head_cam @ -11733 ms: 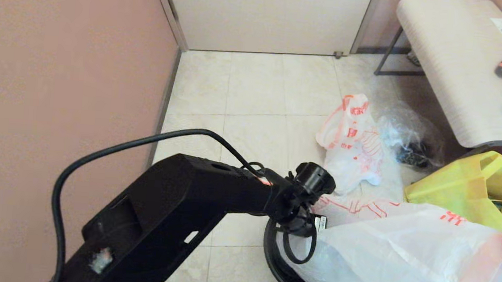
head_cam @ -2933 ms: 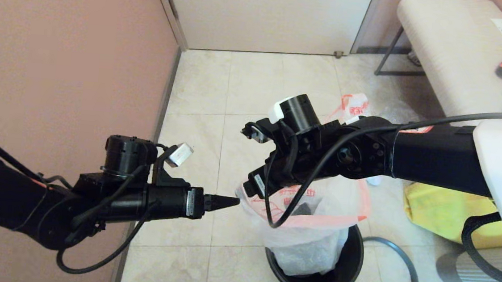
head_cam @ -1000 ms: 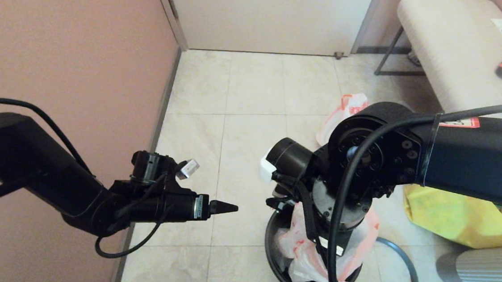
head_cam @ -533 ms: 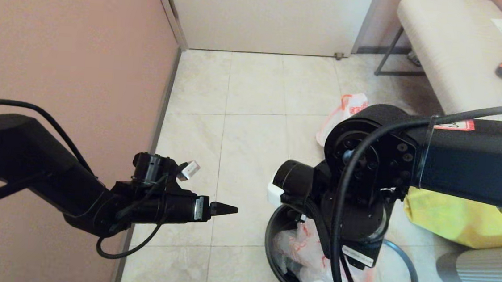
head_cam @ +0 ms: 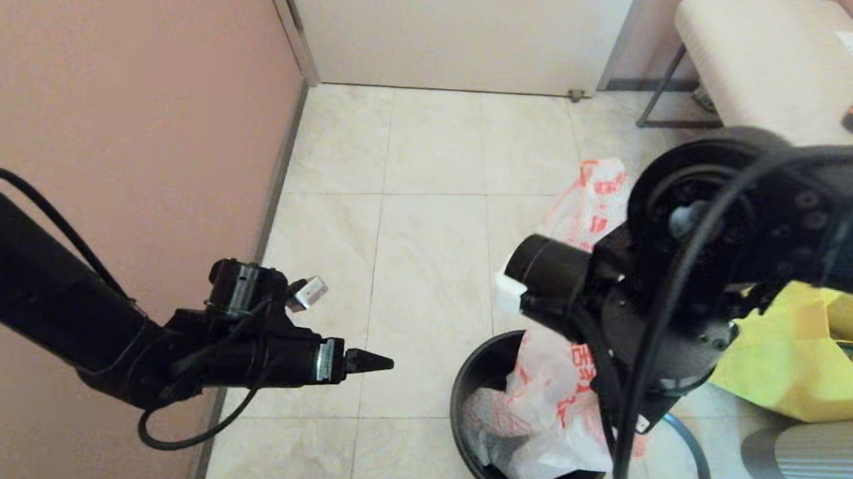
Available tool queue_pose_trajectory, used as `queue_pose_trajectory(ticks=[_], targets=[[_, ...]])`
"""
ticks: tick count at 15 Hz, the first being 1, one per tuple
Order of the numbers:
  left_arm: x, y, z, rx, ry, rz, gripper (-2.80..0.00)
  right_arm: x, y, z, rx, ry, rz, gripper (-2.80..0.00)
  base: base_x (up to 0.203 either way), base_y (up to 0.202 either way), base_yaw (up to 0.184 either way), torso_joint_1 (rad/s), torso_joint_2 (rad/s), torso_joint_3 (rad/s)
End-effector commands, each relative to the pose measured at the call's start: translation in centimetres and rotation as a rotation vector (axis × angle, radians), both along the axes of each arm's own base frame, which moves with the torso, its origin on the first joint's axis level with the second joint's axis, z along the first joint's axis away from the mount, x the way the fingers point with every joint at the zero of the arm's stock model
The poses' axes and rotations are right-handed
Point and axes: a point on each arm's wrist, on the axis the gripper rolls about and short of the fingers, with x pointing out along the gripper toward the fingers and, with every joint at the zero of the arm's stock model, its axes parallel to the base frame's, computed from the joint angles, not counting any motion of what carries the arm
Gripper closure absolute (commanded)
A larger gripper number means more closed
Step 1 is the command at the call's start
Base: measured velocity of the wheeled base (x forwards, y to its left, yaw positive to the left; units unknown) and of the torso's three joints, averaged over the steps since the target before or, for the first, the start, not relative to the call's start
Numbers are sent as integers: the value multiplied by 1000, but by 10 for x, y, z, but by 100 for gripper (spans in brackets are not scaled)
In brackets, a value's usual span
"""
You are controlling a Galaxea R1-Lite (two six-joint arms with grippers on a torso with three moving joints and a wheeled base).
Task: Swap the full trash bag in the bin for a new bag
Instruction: Put the new garbage bag on the trash can
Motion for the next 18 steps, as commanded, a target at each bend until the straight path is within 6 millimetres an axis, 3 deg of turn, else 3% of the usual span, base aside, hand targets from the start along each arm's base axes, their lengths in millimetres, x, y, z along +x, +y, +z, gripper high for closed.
queue_pose_trajectory(ticks=[1, 3, 7, 10, 14, 18], targets=[[-15, 8, 29, -5, -34, 16, -280, -20, -26, 38, 181, -75, -58, -280, 0, 0, 0, 0, 0, 0], [-34, 17, 54, 8, -26, 37, -280, -28, -35, 55, 374, -134, -123, -280, 0, 0, 0, 0, 0, 0], [-75, 30, 85, 54, 38, 76, -280, -46, -45, 56, 642, -38, -154, -280, 0, 0, 0, 0, 0, 0], [-94, 34, 87, 64, 83, 78, -280, -48, -40, 44, 597, 22, -111, -280, 0, 0, 0, 0, 0, 0], [-107, 25, 104, -8, 68, 80, -280, -20, -10, 19, 539, 32, -22, -280, 0, 0, 0, 0, 0, 0], [-126, 47, 128, -70, -34, 132, -280, 19, 45, 5, 632, -16, 121, -280, 0, 0, 0, 0, 0, 0]])
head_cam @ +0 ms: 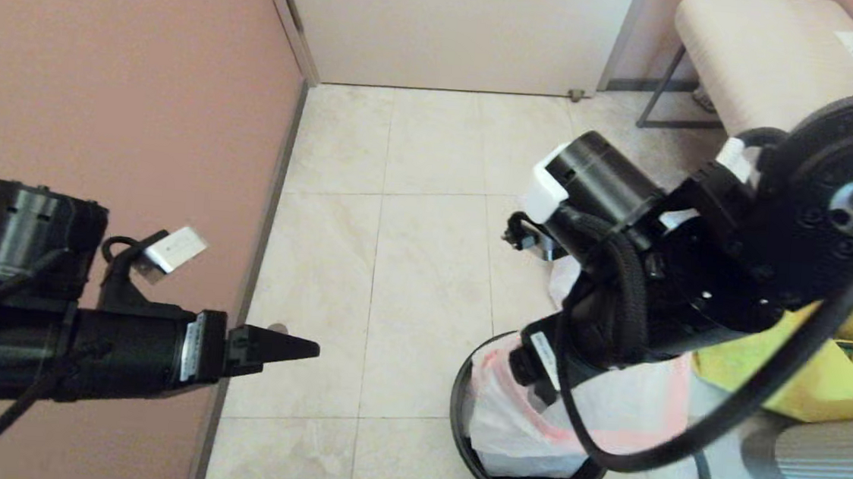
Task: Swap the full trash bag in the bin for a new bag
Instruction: Put the new garbage bag on the trash can
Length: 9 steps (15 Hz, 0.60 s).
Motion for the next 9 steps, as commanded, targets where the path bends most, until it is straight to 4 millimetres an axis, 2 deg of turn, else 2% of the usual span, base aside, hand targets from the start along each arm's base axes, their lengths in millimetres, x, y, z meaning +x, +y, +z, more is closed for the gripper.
queue_pose_trajectory(ticks=[1, 3, 6, 7, 9], targets=[[-19, 16, 18, -53, -81, 20, -280, 26, 39, -30, -10, 20, 43, -280, 0, 0, 0, 0, 0, 0], [-24, 30, 24, -84, -112, 14, -280, 40, 67, -43, 61, -57, 123, -280, 0, 0, 0, 0, 0, 0], [-25, 53, 23, -99, -138, 51, -280, 46, 102, -52, 192, -135, 295, -280, 0, 0, 0, 0, 0, 0], [-31, 58, 23, -105, -152, 40, -280, 43, 110, -51, 223, -162, 319, -280, 0, 0, 0, 0, 0, 0], [-29, 58, 21, -105, -146, -6, -280, 41, 113, -52, 238, -161, 319, -280, 0, 0, 0, 0, 0, 0]])
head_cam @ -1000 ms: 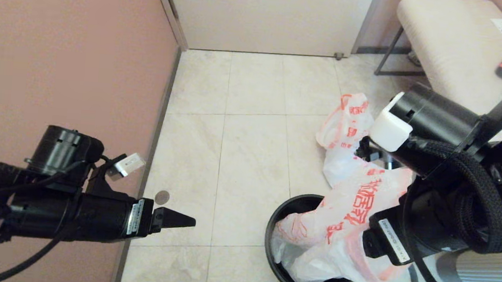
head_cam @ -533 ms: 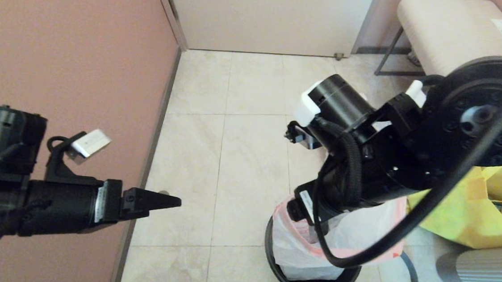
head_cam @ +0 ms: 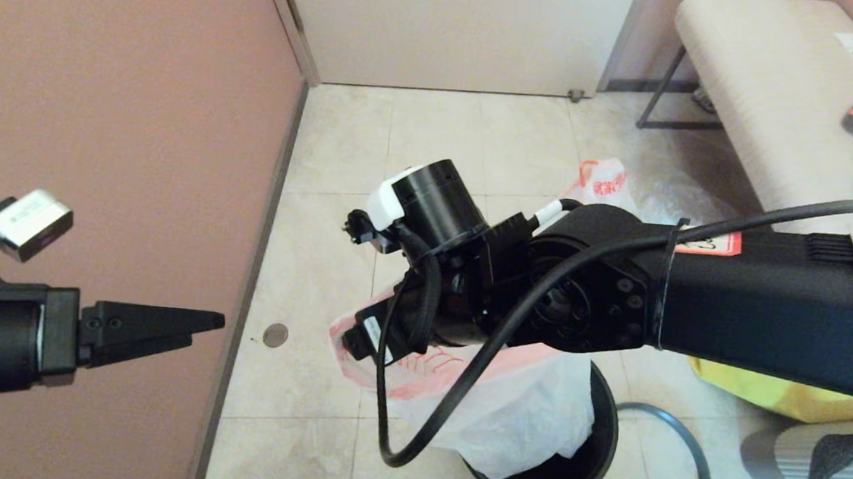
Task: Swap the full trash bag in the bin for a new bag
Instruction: Put the new garbage bag on the trash can
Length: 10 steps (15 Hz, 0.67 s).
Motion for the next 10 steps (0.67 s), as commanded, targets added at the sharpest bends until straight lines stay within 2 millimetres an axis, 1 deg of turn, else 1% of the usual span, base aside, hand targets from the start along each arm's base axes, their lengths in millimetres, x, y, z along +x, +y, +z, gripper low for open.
queue_pose_trajectory(ticks=[1, 2, 5, 8, 10], targets=[[4, -3, 0, -12, 8, -36, -280, 1, 6, -17, -36, 27, 5, -280, 0, 0, 0, 0, 0, 0], [12, -6, -3, -17, 30, -65, -280, 3, 4, -23, -59, 38, 3, -280, 0, 0, 0, 0, 0, 0], [46, -14, -14, -11, 110, -107, -280, 9, 1, -25, -63, 39, -11, -280, 0, 0, 0, 0, 0, 0], [74, -24, -34, 109, 146, -115, -280, 15, 3, -36, -95, 33, 3, -280, 0, 0, 0, 0, 0, 0], [85, -27, -46, 159, 162, -136, -280, 19, 5, -40, -97, 34, 1, -280, 0, 0, 0, 0, 0, 0]])
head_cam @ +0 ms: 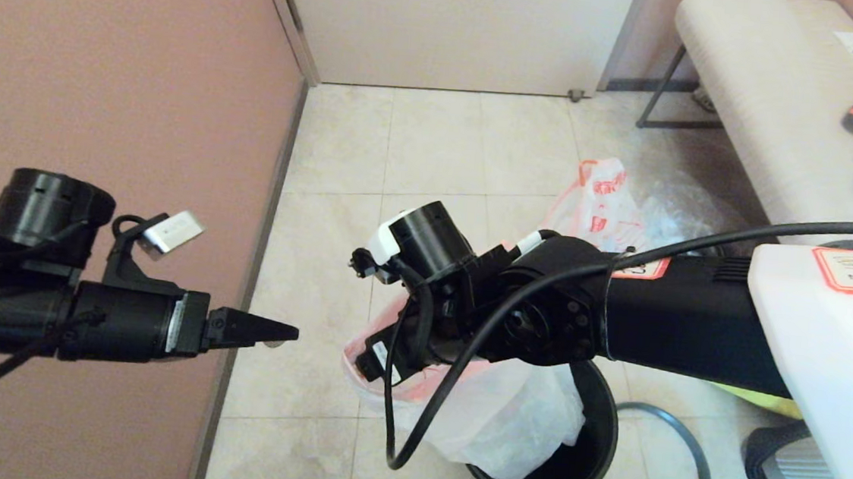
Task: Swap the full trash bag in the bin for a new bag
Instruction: Put the new garbage bag on the trash can
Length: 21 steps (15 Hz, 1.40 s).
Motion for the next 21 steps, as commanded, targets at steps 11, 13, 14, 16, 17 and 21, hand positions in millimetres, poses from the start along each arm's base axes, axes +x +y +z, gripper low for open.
queue_pose_trajectory(ticks=[11, 13, 14, 16, 17, 21], targets=[[44, -15, -29, 4, 3, -194, -280, -7, -4, 21, 62, -16, 38, -280, 0, 0, 0, 0, 0, 0], [44, -10, -23, -105, -22, -259, -280, -10, 1, 15, 51, -7, 49, -280, 0, 0, 0, 0, 0, 0], [45, -10, -22, -119, -27, -270, -280, -11, 4, 13, 48, -4, 54, -280, 0, 0, 0, 0, 0, 0], [47, -10, -22, -122, -28, -271, -280, -14, 7, 11, 46, -4, 66, -280, 0, 0, 0, 0, 0, 0], [48, -10, -23, -122, -24, -271, -280, -14, 8, 11, 46, -5, 67, -280, 0, 0, 0, 0, 0, 0], [54, -13, -34, -117, 9, -279, -280, -14, 7, 9, 35, -4, 68, -280, 0, 0, 0, 0, 0, 0]])
